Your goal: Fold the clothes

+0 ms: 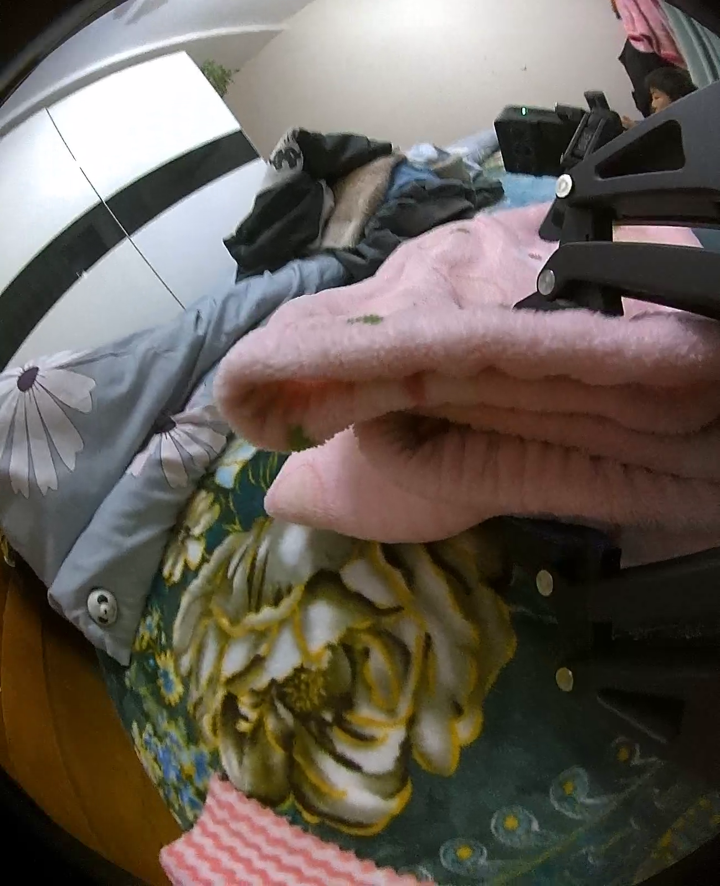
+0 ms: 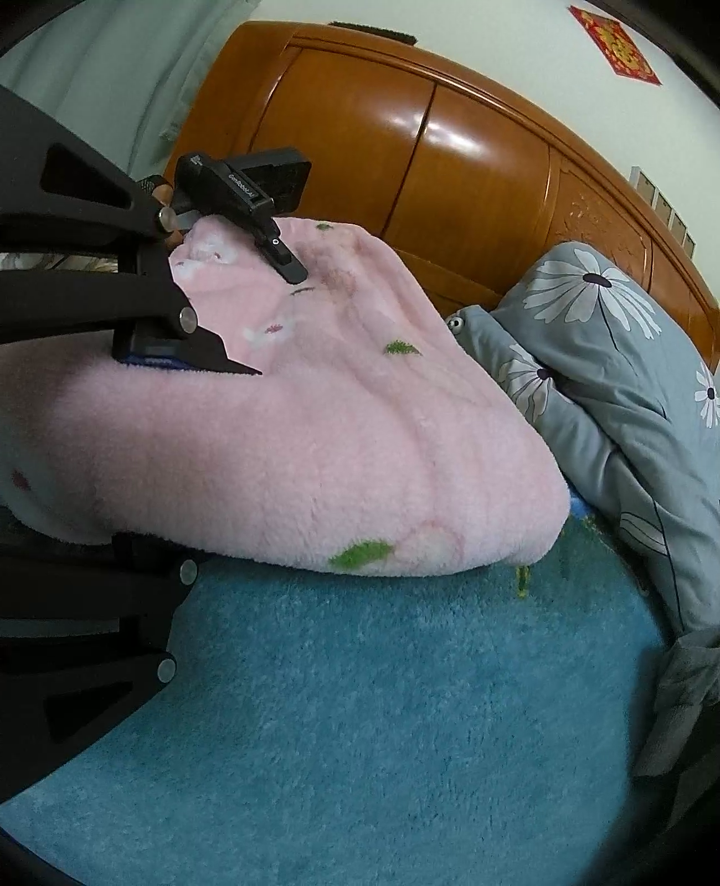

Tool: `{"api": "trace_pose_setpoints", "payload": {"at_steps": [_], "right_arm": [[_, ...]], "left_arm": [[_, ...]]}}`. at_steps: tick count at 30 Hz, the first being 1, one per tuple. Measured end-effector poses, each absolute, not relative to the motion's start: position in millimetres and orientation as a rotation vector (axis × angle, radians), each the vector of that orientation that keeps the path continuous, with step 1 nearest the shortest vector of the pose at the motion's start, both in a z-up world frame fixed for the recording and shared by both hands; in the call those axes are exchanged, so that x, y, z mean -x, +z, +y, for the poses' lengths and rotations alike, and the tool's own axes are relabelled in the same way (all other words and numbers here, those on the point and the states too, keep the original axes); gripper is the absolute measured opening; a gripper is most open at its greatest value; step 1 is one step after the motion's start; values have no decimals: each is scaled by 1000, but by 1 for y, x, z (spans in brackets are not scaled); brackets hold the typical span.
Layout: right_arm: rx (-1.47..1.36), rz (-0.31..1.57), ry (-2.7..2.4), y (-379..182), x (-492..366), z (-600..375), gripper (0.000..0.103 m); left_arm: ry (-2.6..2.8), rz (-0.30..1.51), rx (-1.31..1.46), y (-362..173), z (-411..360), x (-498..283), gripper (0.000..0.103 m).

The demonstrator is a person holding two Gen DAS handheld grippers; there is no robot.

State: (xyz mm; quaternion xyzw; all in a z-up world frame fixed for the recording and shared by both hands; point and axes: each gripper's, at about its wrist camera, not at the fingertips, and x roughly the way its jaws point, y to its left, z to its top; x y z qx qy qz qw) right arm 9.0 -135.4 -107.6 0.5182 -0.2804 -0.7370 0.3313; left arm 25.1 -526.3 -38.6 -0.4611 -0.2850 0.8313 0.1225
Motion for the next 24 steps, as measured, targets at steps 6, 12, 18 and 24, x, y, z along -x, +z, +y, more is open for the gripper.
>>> {"api": "trace_pose_setpoints", "payload": {"at_steps": [6,12,18,24], "right_arm": [[-1389,-529,-1986,-84,-13,-129,55],[-1295,-186,-2257,-36,-37,-127,59],[-1131,-95,-2280,-16,-64,-147,59],[-1125,95,-2239,-41,-81,-180,59]], "left_arm": [[2648,-702,1379,-10,-532,-42,70],[2939,-199,1179,39,-478,-60,72],[2818,57,1157,26,-435,-64,72],[2771,127,1299,-3,-436,-56,72]]}}
